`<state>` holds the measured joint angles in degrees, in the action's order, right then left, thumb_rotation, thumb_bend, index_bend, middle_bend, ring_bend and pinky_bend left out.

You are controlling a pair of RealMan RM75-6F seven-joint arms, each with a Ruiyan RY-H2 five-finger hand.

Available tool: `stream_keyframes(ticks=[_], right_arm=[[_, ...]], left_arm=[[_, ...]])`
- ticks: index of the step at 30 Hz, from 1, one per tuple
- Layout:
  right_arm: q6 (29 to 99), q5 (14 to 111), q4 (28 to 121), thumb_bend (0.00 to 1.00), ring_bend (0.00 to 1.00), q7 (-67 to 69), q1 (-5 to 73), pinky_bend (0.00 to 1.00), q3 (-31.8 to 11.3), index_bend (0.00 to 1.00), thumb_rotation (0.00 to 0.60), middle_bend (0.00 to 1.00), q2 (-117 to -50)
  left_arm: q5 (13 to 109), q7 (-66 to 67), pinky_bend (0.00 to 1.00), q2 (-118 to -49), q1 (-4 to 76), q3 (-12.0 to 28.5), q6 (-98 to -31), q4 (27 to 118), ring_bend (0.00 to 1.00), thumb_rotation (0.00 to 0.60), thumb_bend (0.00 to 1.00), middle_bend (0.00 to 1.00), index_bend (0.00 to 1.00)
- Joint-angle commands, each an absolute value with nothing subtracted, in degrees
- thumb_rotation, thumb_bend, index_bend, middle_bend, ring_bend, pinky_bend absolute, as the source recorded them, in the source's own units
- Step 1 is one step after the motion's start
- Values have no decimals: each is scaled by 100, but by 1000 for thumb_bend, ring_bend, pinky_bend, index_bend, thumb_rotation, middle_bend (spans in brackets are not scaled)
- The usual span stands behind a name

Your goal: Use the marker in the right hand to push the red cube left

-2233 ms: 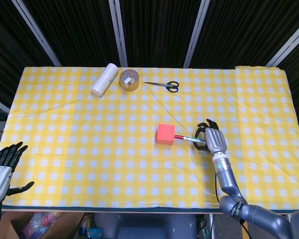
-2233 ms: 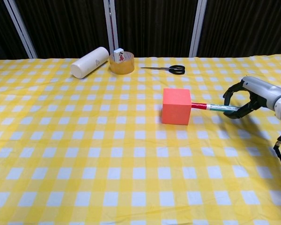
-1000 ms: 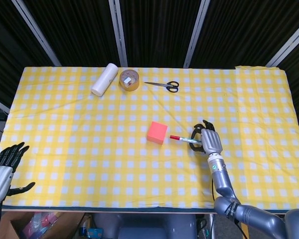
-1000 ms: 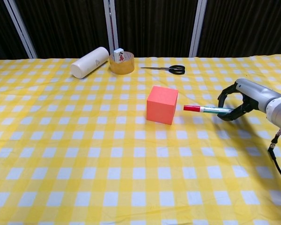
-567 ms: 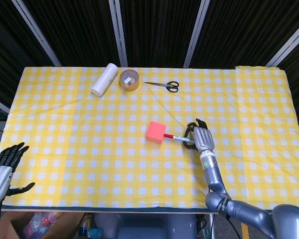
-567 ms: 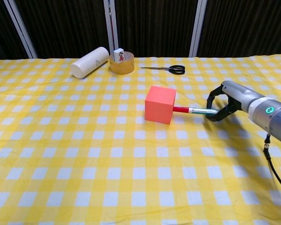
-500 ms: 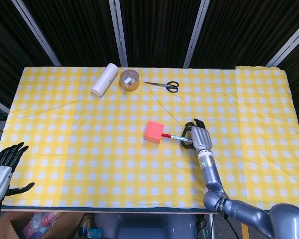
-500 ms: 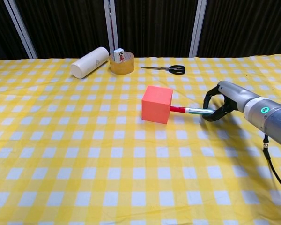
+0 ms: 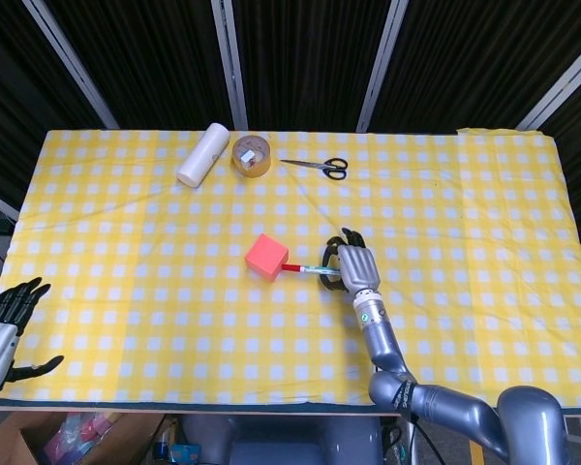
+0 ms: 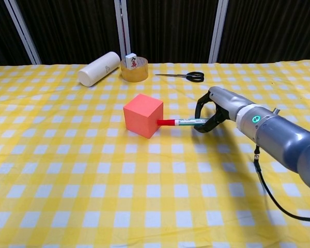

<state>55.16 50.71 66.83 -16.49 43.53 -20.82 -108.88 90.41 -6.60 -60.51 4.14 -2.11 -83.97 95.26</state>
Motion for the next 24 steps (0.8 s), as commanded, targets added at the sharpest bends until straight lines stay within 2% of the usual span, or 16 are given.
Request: stream_keyframes(ticks=[1,19,24], right_arm=[[5552,5036,6687,388,42,-1760,4395,52,-2068,602,600,278,-10943],[6063,4798,7144,388,42,-2103,4041,52,-1967,602,600,278,-10724],[6094,4670,7166,388,42,-2166,4081,52,-2063,602,600,278,-10807]], left_arm=[[9035,-677,0,-6044,399,-214,-8416,9515,0,600,0,0,0],[9074,-706,0,-6032,383,-226,-8433,9517,0,600,0,0,0],[9118,-724,0,-6028,400,-231,-8428,9520,0,600,0,0,0]])
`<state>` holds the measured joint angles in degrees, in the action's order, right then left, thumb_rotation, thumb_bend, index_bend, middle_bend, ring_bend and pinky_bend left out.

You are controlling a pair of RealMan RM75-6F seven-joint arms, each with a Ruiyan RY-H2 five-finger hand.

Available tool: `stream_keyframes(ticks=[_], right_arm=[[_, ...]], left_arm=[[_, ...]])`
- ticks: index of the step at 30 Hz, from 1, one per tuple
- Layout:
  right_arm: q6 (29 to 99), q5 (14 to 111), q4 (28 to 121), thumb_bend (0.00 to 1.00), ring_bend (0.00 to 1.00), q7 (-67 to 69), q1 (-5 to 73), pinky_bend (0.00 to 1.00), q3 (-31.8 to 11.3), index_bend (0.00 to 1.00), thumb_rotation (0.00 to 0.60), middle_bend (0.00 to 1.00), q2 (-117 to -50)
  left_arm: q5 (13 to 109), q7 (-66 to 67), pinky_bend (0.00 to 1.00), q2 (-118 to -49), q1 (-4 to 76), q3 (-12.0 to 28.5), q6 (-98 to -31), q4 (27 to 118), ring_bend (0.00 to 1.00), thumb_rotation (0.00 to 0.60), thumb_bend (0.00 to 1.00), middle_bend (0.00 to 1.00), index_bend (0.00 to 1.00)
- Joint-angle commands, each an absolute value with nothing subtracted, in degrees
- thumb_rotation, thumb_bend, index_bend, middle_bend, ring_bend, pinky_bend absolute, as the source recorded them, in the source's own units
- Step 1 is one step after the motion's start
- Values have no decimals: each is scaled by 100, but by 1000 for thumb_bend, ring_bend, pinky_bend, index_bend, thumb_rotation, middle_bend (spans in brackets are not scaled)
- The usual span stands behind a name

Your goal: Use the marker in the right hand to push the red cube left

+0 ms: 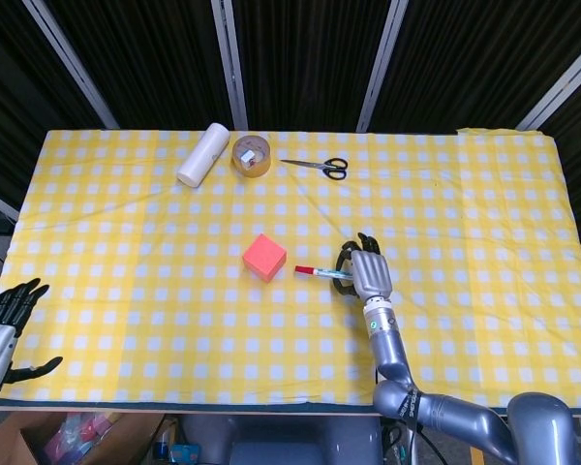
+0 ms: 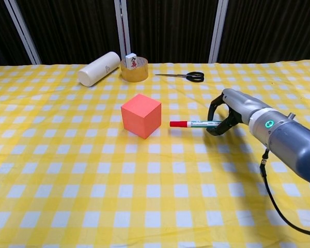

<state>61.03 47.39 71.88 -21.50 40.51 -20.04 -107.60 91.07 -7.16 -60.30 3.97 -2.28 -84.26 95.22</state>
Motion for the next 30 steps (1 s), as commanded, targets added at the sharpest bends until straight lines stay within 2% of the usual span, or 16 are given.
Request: stream_keyframes(ticks=[1,24,30], right_arm=[[6092,4638,7145,388,42,-2178,4102,52,-2093,602,600,278,-10836],[5796,4337,6195,388,42,-2177,4924,52,-2740,602,600,278,-11724],[5702,4363,5939,388,42,-2199,5103,52,-2731,602,600,278,-11938]], left_arm=[[9125,-735,0,-6026,400,-230,-8435,9520,0,600,0,0,0],[9158,-970,0,-5919,389,-285,-8422,9526,0,600,0,0,0],[9139,-1015,0,-5895,375,-301,-8408,9507,0,600,0,0,0]])
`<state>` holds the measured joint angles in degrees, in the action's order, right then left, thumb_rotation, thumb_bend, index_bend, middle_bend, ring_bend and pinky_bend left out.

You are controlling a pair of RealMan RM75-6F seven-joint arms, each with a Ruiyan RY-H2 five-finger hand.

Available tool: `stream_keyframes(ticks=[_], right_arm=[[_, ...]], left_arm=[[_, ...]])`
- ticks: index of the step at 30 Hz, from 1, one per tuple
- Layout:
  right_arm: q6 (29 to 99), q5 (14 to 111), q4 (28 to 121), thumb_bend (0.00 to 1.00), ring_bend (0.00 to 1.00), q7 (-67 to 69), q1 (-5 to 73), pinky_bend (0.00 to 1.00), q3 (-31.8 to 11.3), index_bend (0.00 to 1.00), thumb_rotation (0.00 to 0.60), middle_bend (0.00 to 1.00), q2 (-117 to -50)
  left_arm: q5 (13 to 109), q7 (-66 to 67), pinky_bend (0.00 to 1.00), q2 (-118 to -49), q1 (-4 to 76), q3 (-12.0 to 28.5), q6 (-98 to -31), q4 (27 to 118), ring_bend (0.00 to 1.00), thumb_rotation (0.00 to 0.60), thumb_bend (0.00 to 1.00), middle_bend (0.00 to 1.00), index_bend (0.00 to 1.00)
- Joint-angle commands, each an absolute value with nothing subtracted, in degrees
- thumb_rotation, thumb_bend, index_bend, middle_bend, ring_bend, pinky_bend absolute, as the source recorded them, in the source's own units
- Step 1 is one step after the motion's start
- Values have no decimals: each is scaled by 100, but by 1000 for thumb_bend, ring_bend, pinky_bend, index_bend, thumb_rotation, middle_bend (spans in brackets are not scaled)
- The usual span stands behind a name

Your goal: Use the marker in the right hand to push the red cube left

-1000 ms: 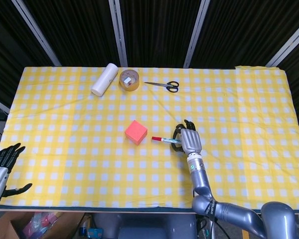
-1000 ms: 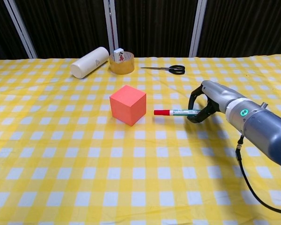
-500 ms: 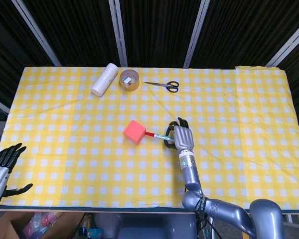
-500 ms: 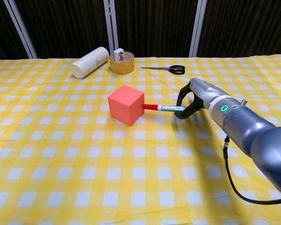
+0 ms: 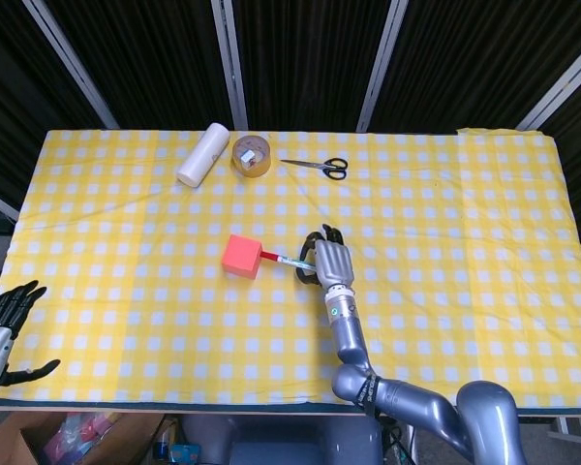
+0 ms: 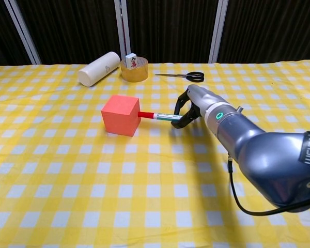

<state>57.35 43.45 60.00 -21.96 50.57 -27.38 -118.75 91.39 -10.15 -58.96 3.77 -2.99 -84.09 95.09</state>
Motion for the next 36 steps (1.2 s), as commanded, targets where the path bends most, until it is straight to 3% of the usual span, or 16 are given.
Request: stream_keyframes(ticks=[1,13,23,30,36], right_arm=[[5696,4379,5905,388,42,-2198,5133,52,-2729,602,600,278,-11979],[5668,4483,5729,388,42,-2213,5494,52,-2887,603,600,278,-12326],[5736,4536,5775,388,42,-2366,5462,52,-2774,602,600,278,-12328],[5947,4707,6314,388,42,-2469,5029,52,-2523,602,600,278,-11740],[6033,4927,7252,388,42,-2563,4385,52,-2026,602,600,278,-10704]], left_arm=[[9142,-1017,0,-5892,372,-305,-8408,9504,0,600,0,0,0],[9124,-1018,0,-5875,352,-327,-8387,9506,0,600,0,0,0],[9104,-1011,0,-5871,342,-328,-8381,9491,0,600,0,0,0],[9103,-990,0,-5873,348,-334,-8350,9491,0,600,0,0,0],[9053,-925,0,-5882,365,-319,-8297,9542,0,600,0,0,0]])
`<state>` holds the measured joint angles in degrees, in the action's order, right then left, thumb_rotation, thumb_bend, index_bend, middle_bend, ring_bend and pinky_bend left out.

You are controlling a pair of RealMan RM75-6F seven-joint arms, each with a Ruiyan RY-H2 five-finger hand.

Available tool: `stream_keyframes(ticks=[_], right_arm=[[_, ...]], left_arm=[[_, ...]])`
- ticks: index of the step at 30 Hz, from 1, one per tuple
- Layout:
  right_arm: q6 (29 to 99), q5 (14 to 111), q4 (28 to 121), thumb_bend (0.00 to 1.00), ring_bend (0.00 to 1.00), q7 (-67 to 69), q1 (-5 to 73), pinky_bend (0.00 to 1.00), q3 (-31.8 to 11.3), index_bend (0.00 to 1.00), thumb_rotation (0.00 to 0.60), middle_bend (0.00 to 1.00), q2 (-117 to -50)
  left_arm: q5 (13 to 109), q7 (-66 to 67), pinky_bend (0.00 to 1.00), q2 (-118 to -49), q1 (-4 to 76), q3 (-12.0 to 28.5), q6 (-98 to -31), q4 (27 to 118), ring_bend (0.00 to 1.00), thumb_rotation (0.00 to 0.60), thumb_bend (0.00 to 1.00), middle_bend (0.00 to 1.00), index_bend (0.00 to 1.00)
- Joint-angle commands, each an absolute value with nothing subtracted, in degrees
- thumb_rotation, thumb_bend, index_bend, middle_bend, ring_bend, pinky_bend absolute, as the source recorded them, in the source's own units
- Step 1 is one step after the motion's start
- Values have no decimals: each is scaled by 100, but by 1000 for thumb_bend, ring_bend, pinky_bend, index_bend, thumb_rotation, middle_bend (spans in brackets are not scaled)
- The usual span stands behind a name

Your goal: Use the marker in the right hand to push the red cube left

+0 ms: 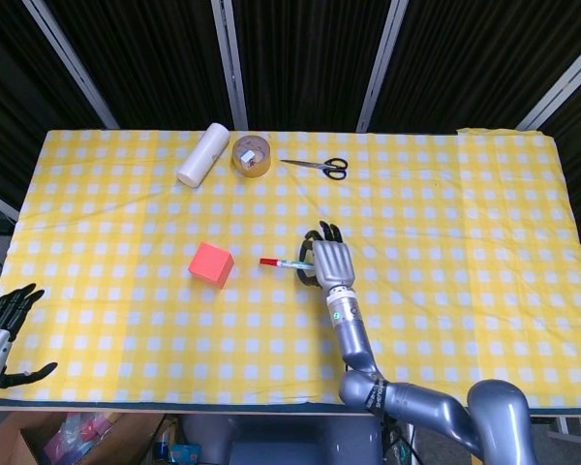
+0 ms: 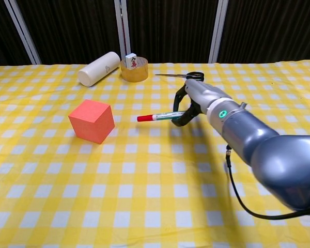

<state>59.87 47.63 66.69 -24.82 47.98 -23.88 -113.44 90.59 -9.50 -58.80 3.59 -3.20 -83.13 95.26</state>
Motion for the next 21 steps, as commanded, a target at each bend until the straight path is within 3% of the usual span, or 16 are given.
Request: stream_keyframes(ticks=[1,8,19,21], right_arm=[[6030,4955,7380,388,42,-2556,4307,52,-1964,602,600,278,-10560],[6018,5030,7822,388,42,-2387,3907,52,-1683,602,600,278,-9876],[6065,5109,7828,388,42,-2147,3756,52,-1655,600,600,278,-9631],[6090,5090,7785,388,42,-2140,3747,52,-1667,560,600,278,-9633]], left_arm=[[9057,-899,0,-5885,371,-319,-8289,9553,0,600,0,0,0],[9132,-690,0,-5945,394,-329,-8281,9616,0,600,0,0,0],[9166,-564,0,-6008,436,-314,-8253,9674,0,600,0,0,0],[9164,-552,0,-6015,446,-309,-8243,9682,0,600,0,0,0]])
